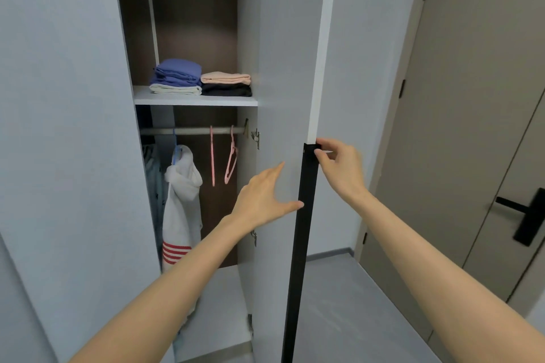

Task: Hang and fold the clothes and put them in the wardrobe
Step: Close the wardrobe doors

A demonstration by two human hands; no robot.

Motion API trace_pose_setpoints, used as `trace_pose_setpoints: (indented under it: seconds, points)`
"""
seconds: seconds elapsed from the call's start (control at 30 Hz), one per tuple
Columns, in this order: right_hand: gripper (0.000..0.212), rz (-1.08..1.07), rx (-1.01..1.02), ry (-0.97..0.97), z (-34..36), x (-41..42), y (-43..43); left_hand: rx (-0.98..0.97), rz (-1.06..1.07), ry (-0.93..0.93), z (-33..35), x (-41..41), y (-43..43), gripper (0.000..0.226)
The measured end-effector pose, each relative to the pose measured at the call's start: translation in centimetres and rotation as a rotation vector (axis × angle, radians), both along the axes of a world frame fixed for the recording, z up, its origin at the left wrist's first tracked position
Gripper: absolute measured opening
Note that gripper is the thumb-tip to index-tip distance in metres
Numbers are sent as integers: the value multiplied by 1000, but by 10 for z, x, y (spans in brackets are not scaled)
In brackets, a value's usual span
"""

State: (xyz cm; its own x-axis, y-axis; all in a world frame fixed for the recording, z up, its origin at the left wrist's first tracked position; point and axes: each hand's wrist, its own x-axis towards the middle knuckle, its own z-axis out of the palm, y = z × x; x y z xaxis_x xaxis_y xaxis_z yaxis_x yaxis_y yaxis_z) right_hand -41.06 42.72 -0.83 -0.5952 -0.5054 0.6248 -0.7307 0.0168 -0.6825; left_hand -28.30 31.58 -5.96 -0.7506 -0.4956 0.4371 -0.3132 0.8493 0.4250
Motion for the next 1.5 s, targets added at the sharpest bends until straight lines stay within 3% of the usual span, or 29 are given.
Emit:
trace_pose_setpoints:
  seconds: [0.23, 0.37, 0.63, 0.8, 1.0, 1.13, 1.3, 1.5]
  points:
    - [21, 231, -16, -63, 8, -4, -11, 84, 99, 53, -21, -21, -1, 113]
    - [12, 359, 18, -64, 12, 13, -33, 50, 148, 221, -28, -2, -17, 94]
    - [7, 654, 44, -136, 16, 60, -110, 96, 280, 203, -34, 68, -72, 52]
    - [8, 721, 46, -169, 14, 98, -180, 173, 367, 259, -34, 112, -124, 42]
    - [9, 670, 23, -158, 11, 135, -273, 209, 437, 292, -35, 146, -210, 55]
    - [9, 643, 24, -201, 11, 146, -323, 43, 552, 268, -34, 152, -266, 56]
    - [11, 590, 30, -196, 14, 148, -371, -15, 599, 209, -30, 152, -321, 111]
    - [10, 475, 41, -159, 13, 147, -417, -107, 563, 143, -29, 144, -367, 123]
